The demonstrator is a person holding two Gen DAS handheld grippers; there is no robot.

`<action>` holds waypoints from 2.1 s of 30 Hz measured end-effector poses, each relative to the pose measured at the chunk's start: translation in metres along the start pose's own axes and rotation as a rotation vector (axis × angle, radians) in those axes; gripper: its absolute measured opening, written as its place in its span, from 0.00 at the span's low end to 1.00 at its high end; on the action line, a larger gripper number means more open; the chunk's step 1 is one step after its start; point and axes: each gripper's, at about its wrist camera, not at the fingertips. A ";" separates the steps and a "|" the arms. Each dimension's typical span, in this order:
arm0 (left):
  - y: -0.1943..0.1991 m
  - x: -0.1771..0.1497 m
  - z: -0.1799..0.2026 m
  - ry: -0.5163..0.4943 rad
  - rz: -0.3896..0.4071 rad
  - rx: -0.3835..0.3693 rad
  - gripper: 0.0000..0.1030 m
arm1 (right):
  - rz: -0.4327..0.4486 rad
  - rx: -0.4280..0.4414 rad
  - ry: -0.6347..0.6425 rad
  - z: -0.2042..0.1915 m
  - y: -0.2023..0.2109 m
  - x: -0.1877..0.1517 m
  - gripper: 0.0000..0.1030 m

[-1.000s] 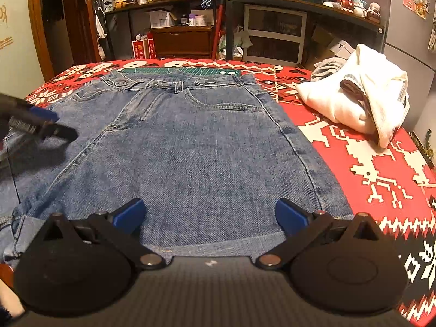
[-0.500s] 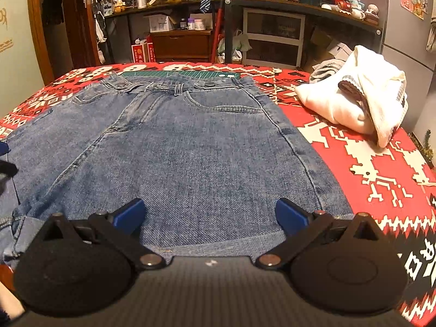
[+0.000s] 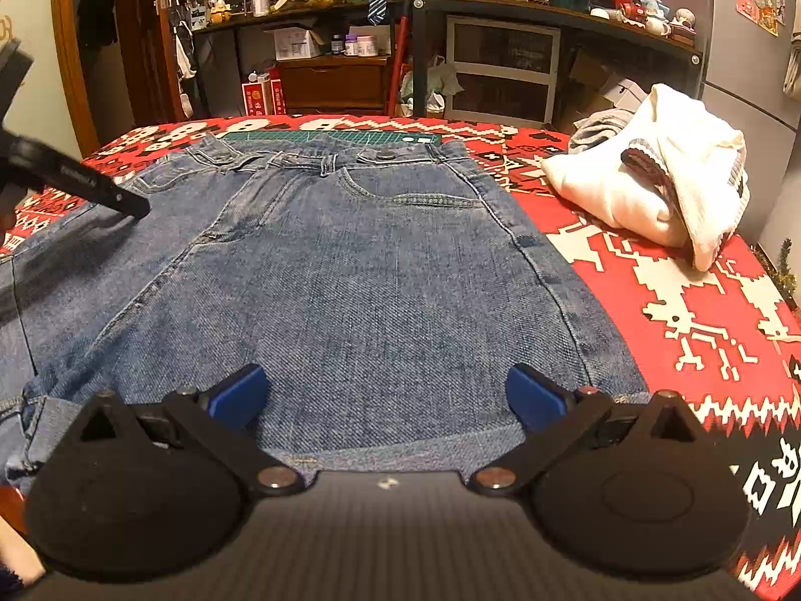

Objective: Fold clothes

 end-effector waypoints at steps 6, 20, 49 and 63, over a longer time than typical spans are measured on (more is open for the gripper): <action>0.034 -0.037 -0.018 -0.001 0.009 -0.008 0.16 | 0.002 -0.002 0.000 0.000 0.000 0.000 1.00; 0.091 -0.061 -0.022 0.121 0.029 -0.055 0.15 | 0.032 0.030 -0.065 -0.004 0.009 0.023 1.00; 0.066 -0.084 0.071 -0.075 0.012 -0.094 0.63 | -0.087 -0.005 0.009 -0.043 0.001 0.003 0.99; 0.067 -0.077 0.060 0.006 -0.060 -0.156 0.69 | -0.146 -0.003 0.002 -0.044 -0.003 0.013 1.00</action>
Point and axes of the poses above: each gripper's, at about its wrist camera, not at the fingertips, and y roughly against the way its jaws point, z to its right, x to its top, and after that the axes turned 2 degrees about z, right-handed
